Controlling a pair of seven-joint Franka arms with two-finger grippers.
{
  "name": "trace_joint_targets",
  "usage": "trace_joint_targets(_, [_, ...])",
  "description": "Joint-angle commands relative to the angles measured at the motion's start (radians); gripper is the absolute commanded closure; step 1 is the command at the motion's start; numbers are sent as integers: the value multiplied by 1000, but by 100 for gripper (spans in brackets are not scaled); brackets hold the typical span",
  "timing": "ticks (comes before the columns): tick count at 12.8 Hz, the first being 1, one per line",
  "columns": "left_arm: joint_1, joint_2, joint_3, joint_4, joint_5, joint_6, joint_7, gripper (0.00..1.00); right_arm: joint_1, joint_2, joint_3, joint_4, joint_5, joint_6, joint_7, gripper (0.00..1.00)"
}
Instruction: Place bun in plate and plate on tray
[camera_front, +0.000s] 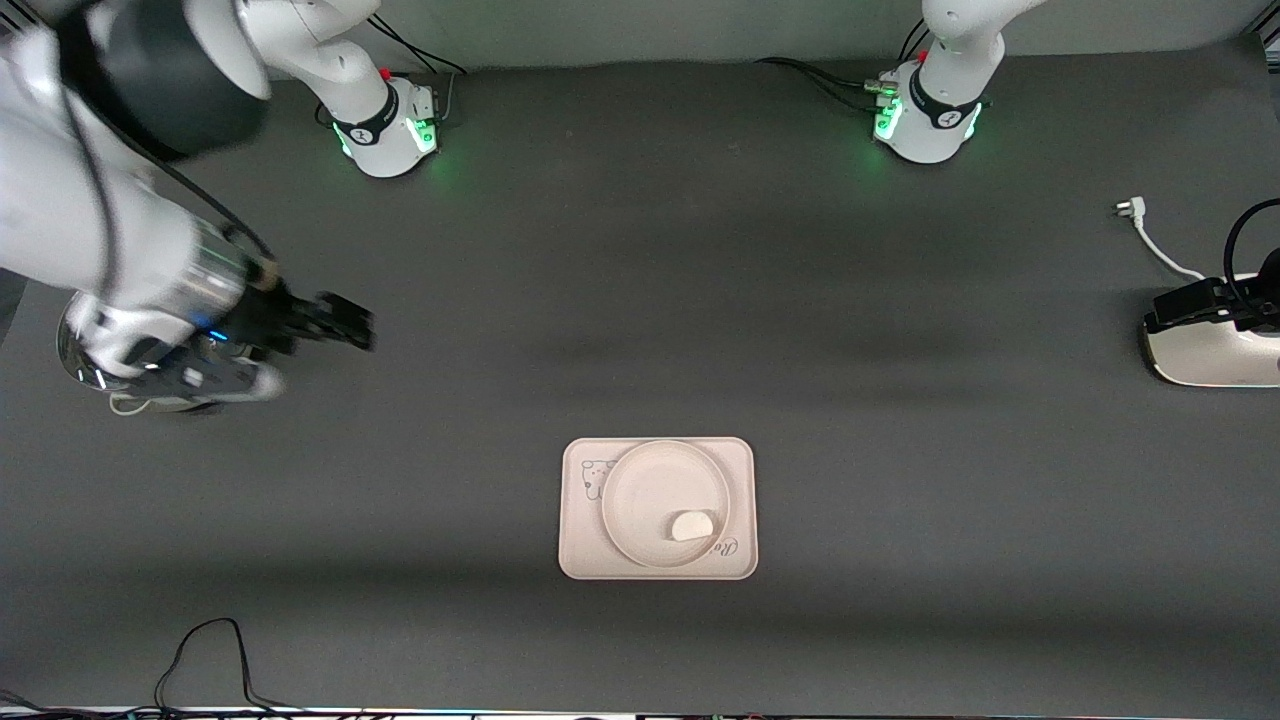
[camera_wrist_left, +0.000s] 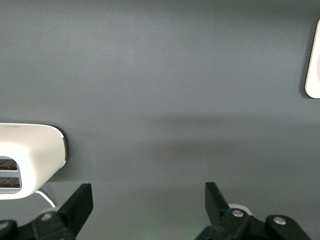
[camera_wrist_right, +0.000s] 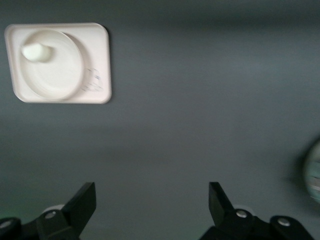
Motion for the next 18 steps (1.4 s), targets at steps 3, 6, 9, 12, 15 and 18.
trace_joint_targets(3, [-1,-4,-2,5,9,-12,-8,0,-203,-149,124,-160,-137,14,-158,0])
trace_joint_targets(6, [-1,-2,-2,5,9,-12,-7,0,-250,-141,84,-165,-143,58,-228,0])
trace_joint_targets(9, [-1,-2,-2,5,9,-12,-8,0,-251,-138,54,-180,-140,89,-253,0])
trace_joint_targets(12, [-1,-4,-2,5,9,-10,-8,0,-250,-138,52,-174,-143,81,-251,0])
trace_joint_targets(15, [-3,-4,-2,5,9,-10,-8,0,-250,-138,52,-171,-144,78,-242,0])
trace_joint_targets(18, [-3,-4,-2,5,12,-10,-8,0,-249,-137,54,-168,-144,78,-242,0])
